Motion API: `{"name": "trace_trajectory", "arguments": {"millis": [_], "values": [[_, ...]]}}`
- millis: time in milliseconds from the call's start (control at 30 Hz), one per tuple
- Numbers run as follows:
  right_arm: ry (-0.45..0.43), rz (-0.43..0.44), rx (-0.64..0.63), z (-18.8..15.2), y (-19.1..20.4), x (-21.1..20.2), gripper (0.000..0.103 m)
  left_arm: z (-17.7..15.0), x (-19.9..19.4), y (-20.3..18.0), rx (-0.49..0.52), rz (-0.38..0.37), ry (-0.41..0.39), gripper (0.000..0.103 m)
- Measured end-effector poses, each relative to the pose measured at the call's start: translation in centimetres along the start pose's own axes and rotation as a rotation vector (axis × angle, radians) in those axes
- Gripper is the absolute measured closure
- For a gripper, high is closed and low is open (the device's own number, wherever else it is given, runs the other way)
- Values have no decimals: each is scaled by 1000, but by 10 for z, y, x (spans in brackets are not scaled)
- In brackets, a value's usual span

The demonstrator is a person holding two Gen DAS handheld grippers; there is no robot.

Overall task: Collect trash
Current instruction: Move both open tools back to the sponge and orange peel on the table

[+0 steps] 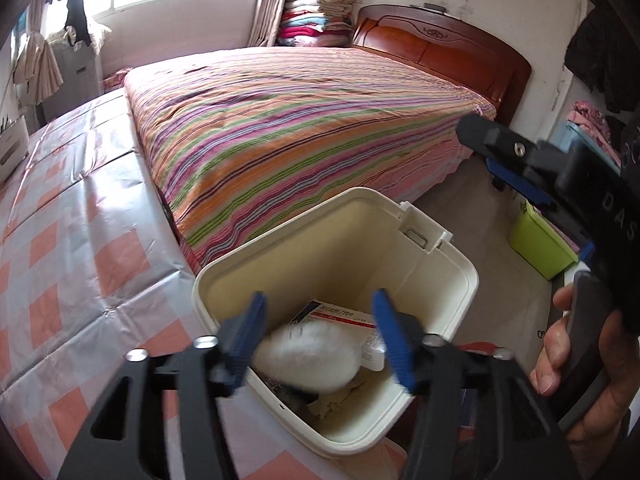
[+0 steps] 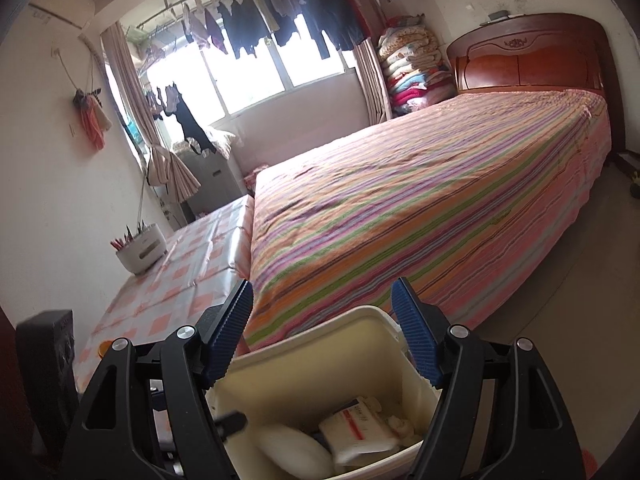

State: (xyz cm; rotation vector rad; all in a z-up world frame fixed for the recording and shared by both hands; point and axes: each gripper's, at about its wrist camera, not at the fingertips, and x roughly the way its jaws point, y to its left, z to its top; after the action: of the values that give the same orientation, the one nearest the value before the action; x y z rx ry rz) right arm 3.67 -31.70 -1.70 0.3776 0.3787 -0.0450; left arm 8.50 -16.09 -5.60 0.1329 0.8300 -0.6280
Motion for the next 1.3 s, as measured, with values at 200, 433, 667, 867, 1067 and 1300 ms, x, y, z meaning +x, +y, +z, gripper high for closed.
{"name": "trace_trajectory", "arguments": {"millis": [200,433,667,867,1067,1300], "values": [[-54,46,19,9,23,-4,19,-3,-22,9,-18,17,-78,31],[-10,115,-29,-8,83,29,15,-13,-56,60,-127,145,-153,31],[60,202,-107,-33,161,58,13,-31,-98,139,-302,285,-183,30],[142,288,-210,-64,234,81,13,-59,-137,205,-446,399,-204,30],[212,345,-286,-90,280,94,13,-95,-175,257,-556,485,-203,30],[285,397,-357,-116,326,107,13,-136,-210,294,-637,560,-185,30]]}}
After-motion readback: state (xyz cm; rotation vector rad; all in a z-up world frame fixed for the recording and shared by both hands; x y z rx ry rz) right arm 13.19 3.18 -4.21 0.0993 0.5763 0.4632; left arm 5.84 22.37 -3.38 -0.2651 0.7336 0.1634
